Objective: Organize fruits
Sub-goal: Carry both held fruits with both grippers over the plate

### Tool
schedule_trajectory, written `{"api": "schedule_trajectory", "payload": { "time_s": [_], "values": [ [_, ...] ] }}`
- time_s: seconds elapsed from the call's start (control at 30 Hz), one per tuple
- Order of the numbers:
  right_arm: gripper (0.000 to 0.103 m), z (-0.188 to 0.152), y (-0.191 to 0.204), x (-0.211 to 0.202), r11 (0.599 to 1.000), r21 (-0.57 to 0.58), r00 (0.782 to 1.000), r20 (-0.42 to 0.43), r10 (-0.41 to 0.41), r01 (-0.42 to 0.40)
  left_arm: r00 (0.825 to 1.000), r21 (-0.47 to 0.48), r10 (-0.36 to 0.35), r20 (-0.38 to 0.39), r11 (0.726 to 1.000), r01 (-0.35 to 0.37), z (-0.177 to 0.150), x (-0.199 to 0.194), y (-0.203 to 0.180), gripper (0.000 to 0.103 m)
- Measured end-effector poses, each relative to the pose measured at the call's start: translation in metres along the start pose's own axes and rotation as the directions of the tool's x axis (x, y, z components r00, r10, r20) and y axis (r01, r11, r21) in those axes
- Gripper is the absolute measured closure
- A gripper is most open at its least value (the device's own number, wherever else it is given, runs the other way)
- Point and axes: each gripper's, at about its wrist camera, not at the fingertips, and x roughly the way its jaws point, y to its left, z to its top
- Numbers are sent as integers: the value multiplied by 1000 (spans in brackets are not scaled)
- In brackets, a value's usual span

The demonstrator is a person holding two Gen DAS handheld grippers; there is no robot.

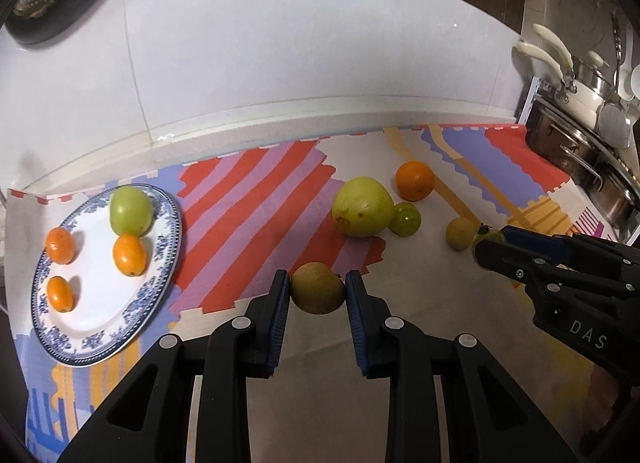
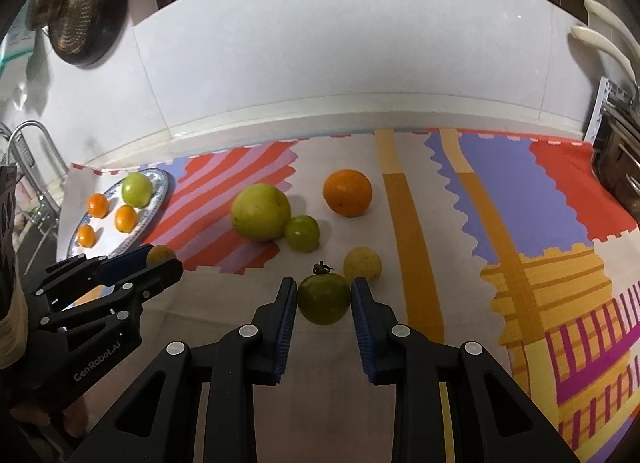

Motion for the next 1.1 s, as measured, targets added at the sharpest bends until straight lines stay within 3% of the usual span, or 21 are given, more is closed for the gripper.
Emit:
{"api": "schedule_trajectory", "payload": {
  "time_s": [0.57,1.1],
  "values": [
    [74,9,47,-51,989,-116,989,106,105,-92,990,-70,80,116,995,-72,-8,-77,19,74],
    [74,15,97,-77,961,-199,961,161,227,-194,962,-118,190,195,978,-170,-16,-132,49,74]
  ]
}}
